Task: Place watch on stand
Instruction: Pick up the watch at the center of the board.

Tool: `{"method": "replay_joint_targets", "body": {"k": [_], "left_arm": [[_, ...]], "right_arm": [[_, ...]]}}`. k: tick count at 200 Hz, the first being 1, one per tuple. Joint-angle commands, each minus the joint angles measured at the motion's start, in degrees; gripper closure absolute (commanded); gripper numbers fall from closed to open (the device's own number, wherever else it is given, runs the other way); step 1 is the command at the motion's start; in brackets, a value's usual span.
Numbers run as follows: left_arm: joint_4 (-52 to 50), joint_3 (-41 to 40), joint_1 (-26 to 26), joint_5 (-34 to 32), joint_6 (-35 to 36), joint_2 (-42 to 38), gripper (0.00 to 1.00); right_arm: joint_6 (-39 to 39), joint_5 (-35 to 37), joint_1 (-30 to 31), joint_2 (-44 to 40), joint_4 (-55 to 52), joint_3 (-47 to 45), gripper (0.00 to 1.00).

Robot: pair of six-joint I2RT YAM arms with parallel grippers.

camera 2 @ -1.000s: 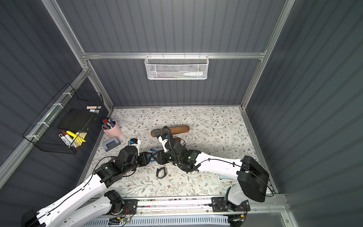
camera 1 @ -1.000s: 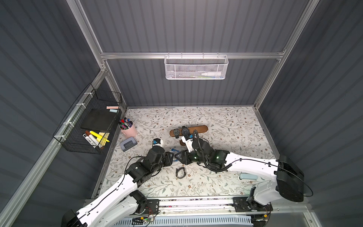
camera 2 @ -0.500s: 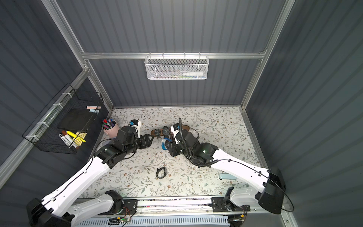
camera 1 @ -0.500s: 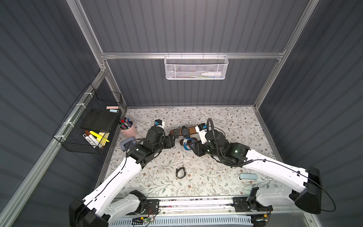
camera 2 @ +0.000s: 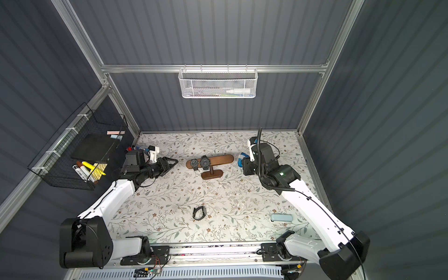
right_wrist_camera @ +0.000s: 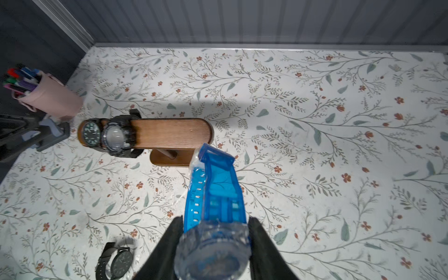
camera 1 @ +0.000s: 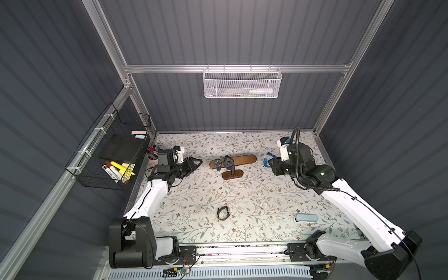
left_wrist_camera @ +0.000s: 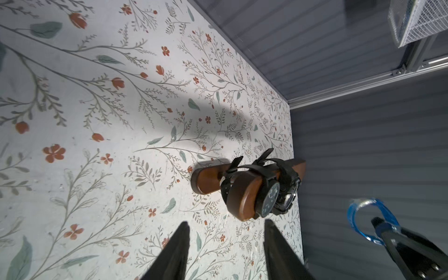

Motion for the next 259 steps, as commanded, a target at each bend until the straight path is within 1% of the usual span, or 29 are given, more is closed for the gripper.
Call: {"method": "replay_joint_targets", "body": {"k": [1,15,33,51,56,84,105,136,169,199,214,247,259], "left_arm": [[0.27,0.75,0.04,3.51,2.11,-0.08,0.55],[0.74,-0.16,0.04,1.83,2.68,-0.56,0.55],[4.11,-0.72,-0.05,1.62,1.06,0.52,0.59],[0.34,0.78,-0.14,0.88,3.77,2.39,0.62],[0.14,1.13,-0.19,0.43,4.15,2.77,0.62],[4.59,0.03,-1.51,-0.37,1.58,3.90,0.61],[4.09,-0.06,-2.31,-3.18,2.49,3.60,0.61],[5.39,-0.53,-2.91,-3.86,2.74,3.13,0.61],[7.37,-0.91,-3.04,-2.62,1.85,4.31,0.62],[7.59,-1.08,-3.72,-4.11,1.47,4.23,0.63],[5.96,-0.17,-4.70,-5.60,2.56,4.81,0.64],[2.56,4.25,-9.27,-10.10,4.10,6.89,0.64],[2.11,4.24,-9.47,-10.93,4.46,6.99,0.64]], "right_arm": [[-3.74,2.58,-0.82,5.13,-4.39,3.30,0.79],[-4.89,3.86,-0.88,7.26,-2.91,3.40,0.79],[-5.53,4.58,-1.03,9.75,-1.20,3.62,0.79],[-5.77,6.11,-1.07,12.36,-1.23,4.78,0.79],[-5.88,6.78,-1.13,13.01,-1.17,5.07,0.79],[-6.92,7.67,-1.16,15.91,1.02,5.52,0.79],[-7.83,8.68,-1.31,17.92,2.67,6.84,0.79],[-9.03,10.01,-1.32,21.65,2.94,10.23,0.80],[-9.58,9.38,-1.25,24.68,3.40,11.78,0.80],[-10.46,10.05,-1.34,26.10,2.93,13.10,0.80],[-10.90,9.82,-1.26,27.10,2.49,14.08,0.80],[-11.41,9.50,-1.25,28.51,1.72,16.02,0.80],[-11.44,9.14,-1.28,28.63,1.28,16.39,0.80]]}}
